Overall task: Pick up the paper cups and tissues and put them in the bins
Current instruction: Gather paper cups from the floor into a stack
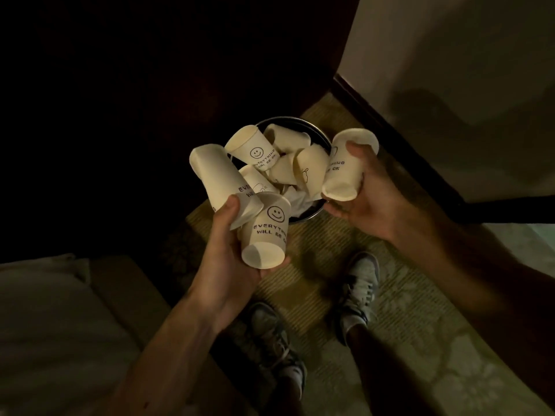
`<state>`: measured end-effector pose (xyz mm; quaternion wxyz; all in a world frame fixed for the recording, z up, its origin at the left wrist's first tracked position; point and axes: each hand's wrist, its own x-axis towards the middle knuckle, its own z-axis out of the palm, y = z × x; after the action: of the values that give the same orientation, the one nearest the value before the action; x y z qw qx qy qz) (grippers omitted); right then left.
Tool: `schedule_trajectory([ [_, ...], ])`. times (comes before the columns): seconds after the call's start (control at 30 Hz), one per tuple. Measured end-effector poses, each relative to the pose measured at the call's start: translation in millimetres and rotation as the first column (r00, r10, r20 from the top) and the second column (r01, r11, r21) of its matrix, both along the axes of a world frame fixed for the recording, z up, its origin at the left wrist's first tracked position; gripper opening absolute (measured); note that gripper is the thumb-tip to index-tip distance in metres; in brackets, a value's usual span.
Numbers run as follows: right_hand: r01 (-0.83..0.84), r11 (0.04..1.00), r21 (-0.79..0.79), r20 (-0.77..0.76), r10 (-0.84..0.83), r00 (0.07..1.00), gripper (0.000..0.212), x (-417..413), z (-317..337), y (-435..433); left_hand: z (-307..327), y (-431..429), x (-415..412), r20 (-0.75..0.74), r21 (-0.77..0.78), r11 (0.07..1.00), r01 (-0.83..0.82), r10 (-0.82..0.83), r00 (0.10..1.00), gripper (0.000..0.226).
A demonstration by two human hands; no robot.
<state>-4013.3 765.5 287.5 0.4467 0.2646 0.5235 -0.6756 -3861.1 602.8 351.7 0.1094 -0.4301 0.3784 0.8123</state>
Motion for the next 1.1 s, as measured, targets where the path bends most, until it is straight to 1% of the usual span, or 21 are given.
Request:
schedule_trajectory([
  [0.07,-0.027,1.000,-0.003,0.003,0.027,1.000,0.051,-4.0,4.2,15.3,5.3,4.7,-10.1,0.024,-0.011,1.000,0.019,-0.019,1.000,0.074],
  [0.17,0.003,1.000,0.018,0.017,-0.004,1.000,0.038,-17.0,10.4,33.7,12.9,6.5,-25.9,0.041,-0.030,1.000,0.005,-0.004,0.999,0.071],
  [0.23,-0.004,1.000,0.006,0.008,0.004,1.000,0.028,-32.2,18.4,37.7,15.8,6.4,-36.8,0.053,-0.043,0.999,-0.002,0.004,0.999,0.072],
  [0.27,-0.024,1.000,-0.003,-0.001,0.024,1.000,0.023,-40.3,22.5,38.4,17.2,6.0,-41.6,0.058,-0.046,0.999,-0.006,0.009,0.998,0.073],
  [0.3,-0.069,0.998,-0.004,-0.016,0.069,0.998,0.023,-49.2,26.8,37.4,17.8,4.9,-46.3,0.055,-0.042,0.999,-0.010,0.013,0.998,0.073],
  [0.33,-0.139,0.990,0.018,-0.046,0.139,0.989,0.029,-57.8,30.7,34.8,17.6,3.6,-50.3,0.048,-0.036,0.999,-0.015,0.017,0.999,0.070],
  [0.37,-0.233,0.970,0.071,-0.088,0.239,0.967,0.040,-65.8,32.7,30.8,16.4,2.3,-53.6,0.041,-0.029,0.999,-0.022,0.023,0.999,0.066],
  [0.4,-0.322,0.933,0.162,-0.138,0.345,0.929,0.050,-72.5,32.7,25.7,14.6,1.1,-55.8,0.037,-0.025,0.999,-0.029,0.029,0.999,0.062],
  [0.43,-0.370,0.889,0.270,-0.192,0.426,0.884,0.055,-79.4,30.6,18.5,11.5,0.1,-57.3,0.035,-0.019,0.999,-0.037,0.038,0.999,0.060],
  [0.47,-0.384,0.848,0.366,-0.252,0.487,0.836,0.056,-86.5,27.2,10.2,8.2,-1.1,-57.8,0.039,-0.012,0.999,-0.047,0.047,0.998,0.058],
  [0.53,-0.436,0.746,0.503,-0.340,0.635,0.694,0.057,-102.8,17.3,-10.3,0.3,-3.7,-56.9,0.043,-0.001,0.998,-0.059,0.059,0.997,0.055],
  [0.6,-0.499,0.666,0.554,-0.379,0.736,0.561,0.057,-116.7,3.9,-32.3,-6.9,-8.2,-54.1,0.050,-0.001,0.998,-0.067,0.067,0.997,0.053],
  [0.73,-0.509,0.564,0.650,-0.417,0.825,0.381,0.064,-131.7,-21.4,-66.7,-21.4,-23.5,-48.5,0.051,0.015,0.998,-0.066,0.065,0.997,0.053],
  [0.77,-0.513,0.546,0.662,-0.420,0.837,0.349,0.064,-132.7,-25.9,-73.3,-24.0,-26.3,-46.9,0.049,0.022,0.998,-0.062,0.061,0.997,0.054],
  [0.8,-0.514,0.544,0.664,-0.426,0.839,0.337,0.063,-132.9,-31.1,-78.5,-26.2,-28.8,-46.1,0.049,0.030,0.998,-0.053,0.051,0.997,0.055],
  [0.9,-0.506,0.544,0.669,-0.416,0.839,0.351,0.060,-131.2,-46.4,-88.3,-32.6,-35.0,-44.6,0.043,0.045,0.999,-0.026,0.024,0.999,0.054],
  [1.0,-0.539,0.477,0.694,-0.348,0.878,0.329,0.056,-128.2,-53.4,-90.1,-35.4,-39.0,-45.3,0.049,0.044,0.999,-0.012,0.010,0.999,0.051],
  [1.1,-0.538,0.431,0.724,-0.298,0.899,0.320,0.060,-126.6,-47.9,-85.7,-38.9,-44.2,-45.2,0.051,0.069,0.997,-0.041,0.037,0.998,0.056],
])
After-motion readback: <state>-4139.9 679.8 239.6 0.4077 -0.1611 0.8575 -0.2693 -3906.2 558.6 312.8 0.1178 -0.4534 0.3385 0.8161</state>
